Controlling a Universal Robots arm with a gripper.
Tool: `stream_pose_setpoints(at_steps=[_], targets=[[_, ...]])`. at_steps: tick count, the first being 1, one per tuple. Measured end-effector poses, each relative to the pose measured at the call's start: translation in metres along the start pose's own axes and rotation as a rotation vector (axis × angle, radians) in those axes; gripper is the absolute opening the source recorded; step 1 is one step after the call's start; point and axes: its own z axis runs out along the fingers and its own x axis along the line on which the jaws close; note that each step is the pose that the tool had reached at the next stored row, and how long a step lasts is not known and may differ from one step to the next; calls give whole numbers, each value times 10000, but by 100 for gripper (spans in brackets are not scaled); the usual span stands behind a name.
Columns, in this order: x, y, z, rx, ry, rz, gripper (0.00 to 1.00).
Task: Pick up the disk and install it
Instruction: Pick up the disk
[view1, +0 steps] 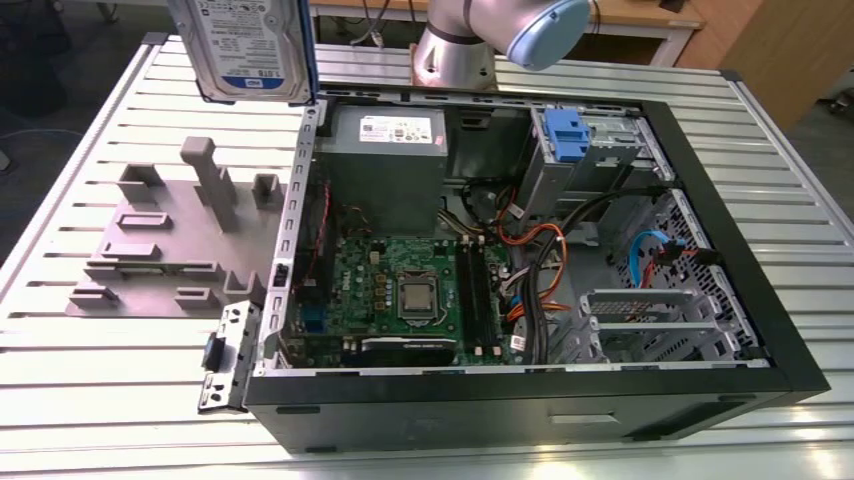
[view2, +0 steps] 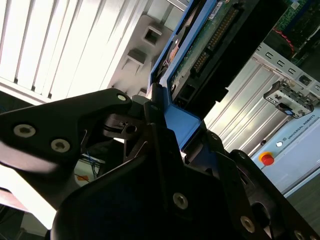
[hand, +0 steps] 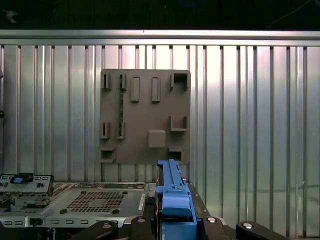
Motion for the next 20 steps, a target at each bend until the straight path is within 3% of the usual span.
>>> stream_pose_setpoints(at_steps=[20], targets=[[9, -77, 2, 1, 0, -1, 36]])
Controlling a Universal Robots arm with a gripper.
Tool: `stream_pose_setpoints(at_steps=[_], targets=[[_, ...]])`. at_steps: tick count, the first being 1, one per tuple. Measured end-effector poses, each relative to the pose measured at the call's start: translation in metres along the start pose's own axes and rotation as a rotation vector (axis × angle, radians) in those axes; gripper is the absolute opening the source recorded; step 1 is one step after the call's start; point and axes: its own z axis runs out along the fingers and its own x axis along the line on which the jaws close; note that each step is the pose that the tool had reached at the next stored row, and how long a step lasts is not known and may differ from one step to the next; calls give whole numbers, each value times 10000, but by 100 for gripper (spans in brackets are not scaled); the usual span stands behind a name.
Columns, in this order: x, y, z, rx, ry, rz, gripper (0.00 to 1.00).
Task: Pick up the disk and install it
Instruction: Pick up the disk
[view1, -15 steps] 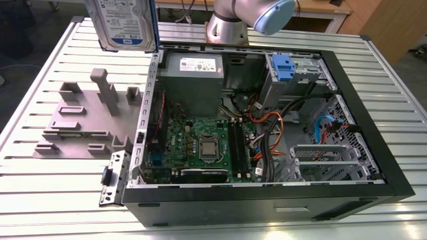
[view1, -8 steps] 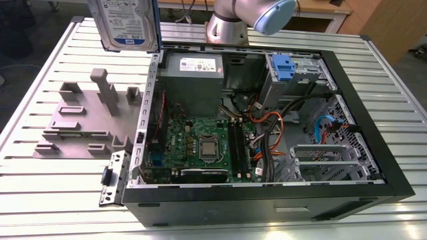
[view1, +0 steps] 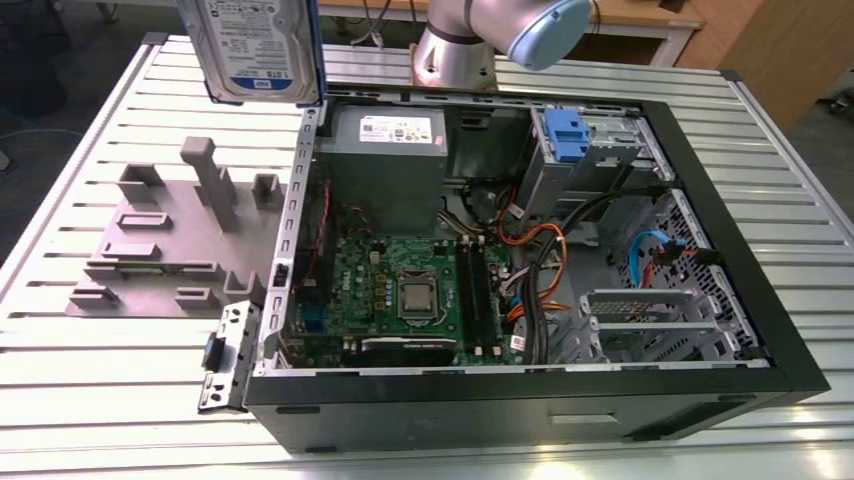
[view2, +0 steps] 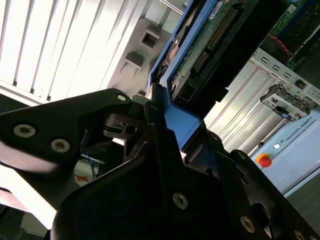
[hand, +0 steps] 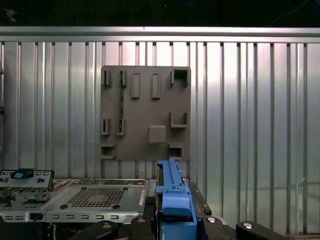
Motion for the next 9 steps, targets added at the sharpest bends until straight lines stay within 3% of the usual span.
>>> stream_pose_setpoints(at_steps=[9], targets=[[65, -15, 3, 2, 0, 0, 36]])
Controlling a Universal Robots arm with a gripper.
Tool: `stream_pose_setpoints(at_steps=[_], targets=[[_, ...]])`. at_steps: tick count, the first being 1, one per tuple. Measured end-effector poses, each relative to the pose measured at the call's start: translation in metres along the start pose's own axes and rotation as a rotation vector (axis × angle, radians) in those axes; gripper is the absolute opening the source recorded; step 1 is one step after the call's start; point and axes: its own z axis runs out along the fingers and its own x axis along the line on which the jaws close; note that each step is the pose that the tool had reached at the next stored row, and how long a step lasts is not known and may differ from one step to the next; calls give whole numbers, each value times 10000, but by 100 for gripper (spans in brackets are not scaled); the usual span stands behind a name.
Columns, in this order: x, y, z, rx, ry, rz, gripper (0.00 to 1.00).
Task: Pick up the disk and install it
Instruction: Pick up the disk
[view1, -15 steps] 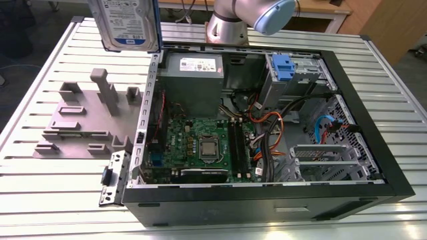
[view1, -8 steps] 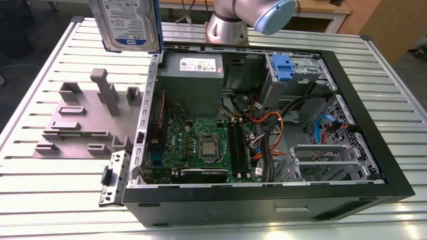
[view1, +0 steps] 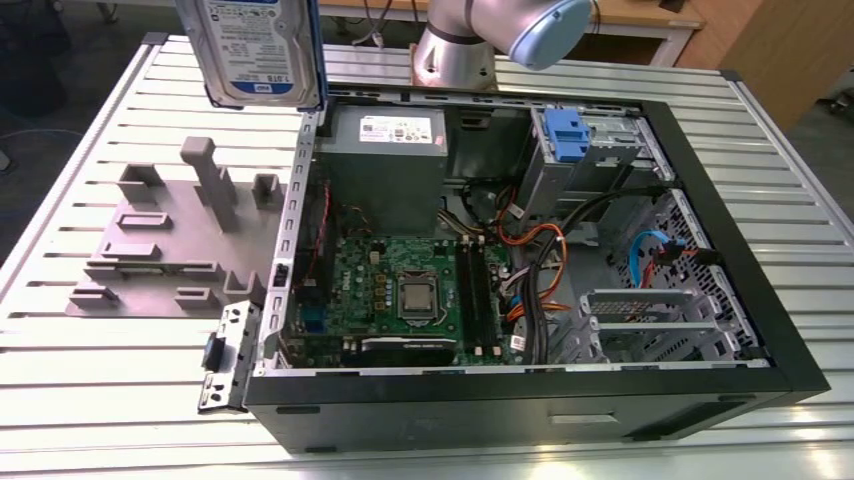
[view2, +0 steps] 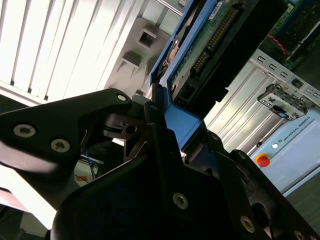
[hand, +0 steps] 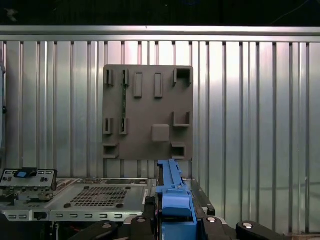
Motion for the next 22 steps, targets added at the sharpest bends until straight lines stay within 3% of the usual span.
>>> stream_pose_setpoints(at_steps=[22], targets=[[67, -29, 1, 1, 0, 0, 36]])
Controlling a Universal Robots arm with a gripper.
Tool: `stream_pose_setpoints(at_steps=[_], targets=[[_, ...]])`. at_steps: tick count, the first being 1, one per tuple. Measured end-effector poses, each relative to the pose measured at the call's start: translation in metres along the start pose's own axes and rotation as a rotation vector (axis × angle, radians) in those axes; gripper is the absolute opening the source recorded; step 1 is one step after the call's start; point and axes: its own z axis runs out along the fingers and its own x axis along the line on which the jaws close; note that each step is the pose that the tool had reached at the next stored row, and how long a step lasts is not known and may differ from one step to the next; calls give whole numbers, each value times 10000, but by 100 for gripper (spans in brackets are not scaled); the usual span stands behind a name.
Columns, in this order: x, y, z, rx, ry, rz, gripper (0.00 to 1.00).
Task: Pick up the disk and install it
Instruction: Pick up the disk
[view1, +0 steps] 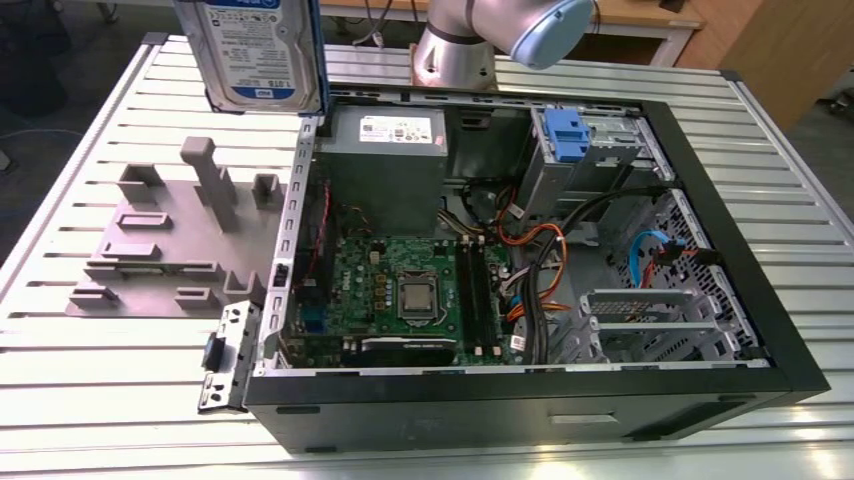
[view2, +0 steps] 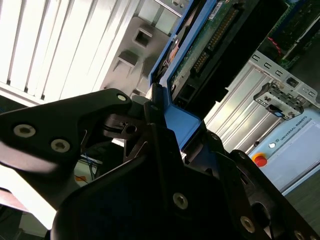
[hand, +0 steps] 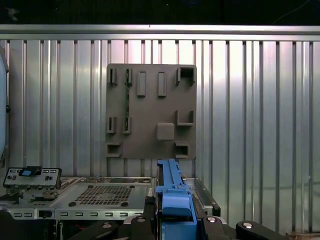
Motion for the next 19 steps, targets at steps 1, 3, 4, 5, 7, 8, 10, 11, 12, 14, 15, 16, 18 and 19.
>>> stream_pose_setpoints(at_steps=[1, 3, 4, 5, 7, 8, 10, 11, 12, 14, 15, 16, 18, 19], targets=[[0, -11, -1, -2, 1, 0, 36], [-1, -33, 0, -1, 0, 1, 36], [-1, -43, 0, 0, 0, 1, 36], [-1, -55, 0, -1, 0, 1, 36], [-1, -77, 0, 0, 0, 0, 36], [-1, -83, 0, -1, 0, 0, 36], [-1, -90, 0, -1, 0, 0, 36], [-1, -92, 1, 0, 0, 1, 36], [-2, -93, 1, -1, 0, 1, 36], [-1, -94, 1, 0, 0, 0, 36], [-2, -95, 1, -1, 0, 0, 36], [-2, -97, 1, 0, 0, 0, 36], [-2, -103, 0, -1, 1, 0, 36], [-2, -107, 1, -1, 0, 0, 36]])
